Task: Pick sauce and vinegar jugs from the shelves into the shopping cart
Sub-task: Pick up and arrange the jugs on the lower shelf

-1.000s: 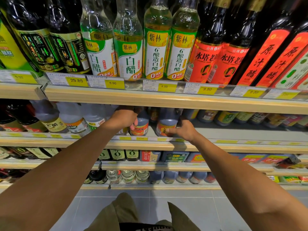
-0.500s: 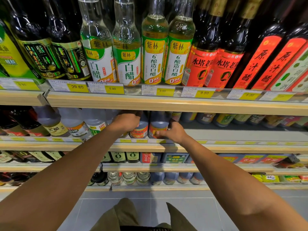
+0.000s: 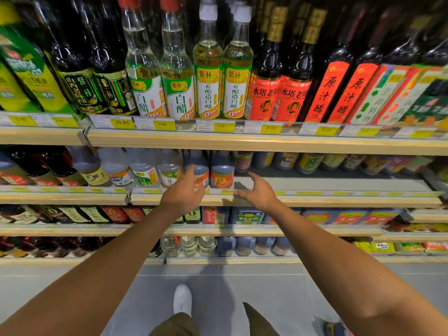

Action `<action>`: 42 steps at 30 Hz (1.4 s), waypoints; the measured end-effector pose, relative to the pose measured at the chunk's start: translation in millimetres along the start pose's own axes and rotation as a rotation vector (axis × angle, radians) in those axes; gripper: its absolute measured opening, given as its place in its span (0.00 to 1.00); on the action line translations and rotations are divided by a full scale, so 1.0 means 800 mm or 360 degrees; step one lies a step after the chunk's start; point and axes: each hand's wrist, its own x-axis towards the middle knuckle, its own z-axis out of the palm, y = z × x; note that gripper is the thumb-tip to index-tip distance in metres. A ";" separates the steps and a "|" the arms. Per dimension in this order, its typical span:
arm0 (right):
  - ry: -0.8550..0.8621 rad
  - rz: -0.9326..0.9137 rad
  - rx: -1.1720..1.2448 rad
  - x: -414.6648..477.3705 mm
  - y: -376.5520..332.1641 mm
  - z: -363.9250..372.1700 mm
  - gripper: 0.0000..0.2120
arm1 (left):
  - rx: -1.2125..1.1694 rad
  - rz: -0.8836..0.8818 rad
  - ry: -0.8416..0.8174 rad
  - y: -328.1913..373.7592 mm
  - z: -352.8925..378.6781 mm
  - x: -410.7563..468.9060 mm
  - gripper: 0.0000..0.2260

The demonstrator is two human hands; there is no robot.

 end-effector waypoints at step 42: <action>0.0847 0.1738 0.0418 -0.647 0.541 -0.186 0.40 | 0.1037 0.1628 -0.1209 0.407 0.550 -0.147 0.37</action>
